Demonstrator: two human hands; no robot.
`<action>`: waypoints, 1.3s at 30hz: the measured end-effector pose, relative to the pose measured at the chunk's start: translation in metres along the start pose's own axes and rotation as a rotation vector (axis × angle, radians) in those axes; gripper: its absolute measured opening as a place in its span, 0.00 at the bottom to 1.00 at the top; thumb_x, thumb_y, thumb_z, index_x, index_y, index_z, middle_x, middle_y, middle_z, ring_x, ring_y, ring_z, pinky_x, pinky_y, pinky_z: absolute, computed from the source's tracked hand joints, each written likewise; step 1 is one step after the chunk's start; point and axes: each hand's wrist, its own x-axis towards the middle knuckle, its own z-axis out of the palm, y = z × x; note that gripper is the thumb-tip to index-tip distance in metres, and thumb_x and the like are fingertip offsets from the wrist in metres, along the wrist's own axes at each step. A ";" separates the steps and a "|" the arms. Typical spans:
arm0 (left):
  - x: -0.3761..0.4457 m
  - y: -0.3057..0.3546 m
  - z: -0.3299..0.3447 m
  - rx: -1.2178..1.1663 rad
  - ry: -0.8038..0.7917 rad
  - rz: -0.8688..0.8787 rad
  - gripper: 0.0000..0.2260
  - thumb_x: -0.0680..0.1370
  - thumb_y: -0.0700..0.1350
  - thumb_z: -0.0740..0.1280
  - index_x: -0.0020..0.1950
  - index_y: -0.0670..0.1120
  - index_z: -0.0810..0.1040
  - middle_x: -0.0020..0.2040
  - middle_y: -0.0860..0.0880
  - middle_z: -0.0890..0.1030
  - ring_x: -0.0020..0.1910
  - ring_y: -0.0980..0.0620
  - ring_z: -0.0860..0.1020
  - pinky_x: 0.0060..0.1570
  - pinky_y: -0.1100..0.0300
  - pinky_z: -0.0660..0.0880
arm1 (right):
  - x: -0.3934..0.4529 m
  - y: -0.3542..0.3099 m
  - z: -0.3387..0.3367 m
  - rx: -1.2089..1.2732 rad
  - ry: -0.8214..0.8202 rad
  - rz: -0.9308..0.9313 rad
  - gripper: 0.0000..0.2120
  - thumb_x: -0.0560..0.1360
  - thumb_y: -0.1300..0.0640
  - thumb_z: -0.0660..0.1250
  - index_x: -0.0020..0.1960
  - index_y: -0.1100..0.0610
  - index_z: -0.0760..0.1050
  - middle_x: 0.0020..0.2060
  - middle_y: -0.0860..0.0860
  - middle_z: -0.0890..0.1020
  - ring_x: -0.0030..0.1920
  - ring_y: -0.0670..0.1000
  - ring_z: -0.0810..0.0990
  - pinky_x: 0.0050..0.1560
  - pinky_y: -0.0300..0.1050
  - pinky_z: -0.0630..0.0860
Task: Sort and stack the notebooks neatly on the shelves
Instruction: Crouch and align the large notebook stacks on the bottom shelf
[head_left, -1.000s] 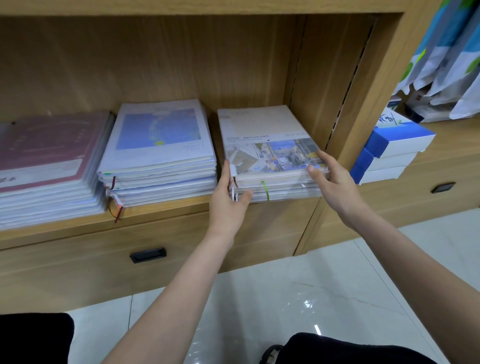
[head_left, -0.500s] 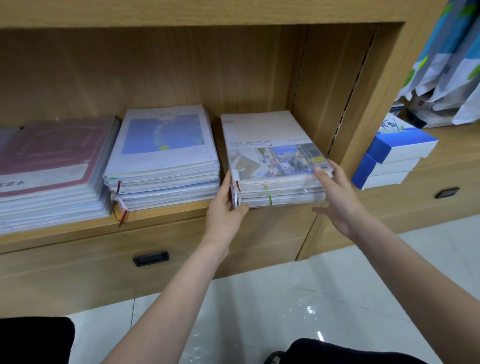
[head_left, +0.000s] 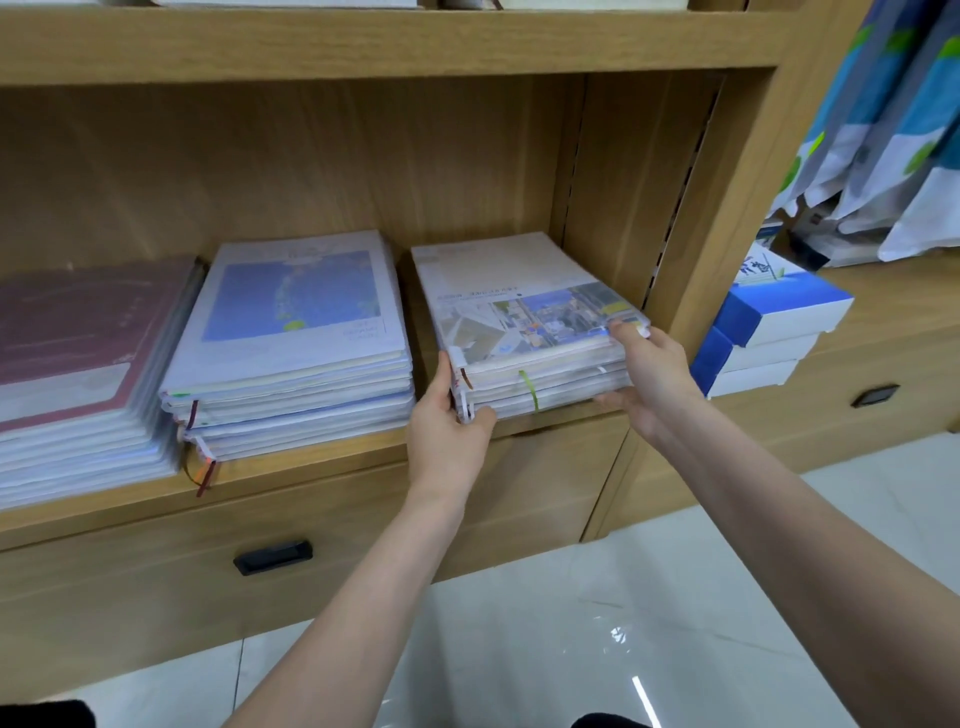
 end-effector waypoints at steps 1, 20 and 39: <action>0.004 0.002 0.001 0.003 0.006 0.001 0.31 0.74 0.31 0.65 0.74 0.49 0.61 0.64 0.56 0.74 0.50 0.65 0.76 0.50 0.71 0.70 | 0.003 -0.002 0.002 0.004 -0.001 0.001 0.06 0.78 0.54 0.62 0.54 0.53 0.70 0.43 0.50 0.77 0.43 0.50 0.77 0.47 0.53 0.77; 0.025 -0.001 -0.016 0.110 -0.205 -0.076 0.38 0.75 0.30 0.64 0.77 0.54 0.51 0.71 0.53 0.68 0.65 0.57 0.71 0.55 0.71 0.68 | 0.026 -0.013 -0.004 -0.169 -0.131 0.102 0.14 0.80 0.52 0.61 0.62 0.56 0.67 0.43 0.50 0.76 0.44 0.49 0.76 0.46 0.42 0.71; 0.031 0.003 -0.005 0.054 0.001 0.003 0.20 0.81 0.42 0.58 0.73 0.50 0.64 0.68 0.54 0.71 0.61 0.61 0.69 0.58 0.67 0.65 | 0.029 0.009 -0.004 -0.492 -0.024 -0.247 0.22 0.81 0.56 0.55 0.74 0.54 0.59 0.68 0.53 0.70 0.65 0.56 0.70 0.66 0.57 0.69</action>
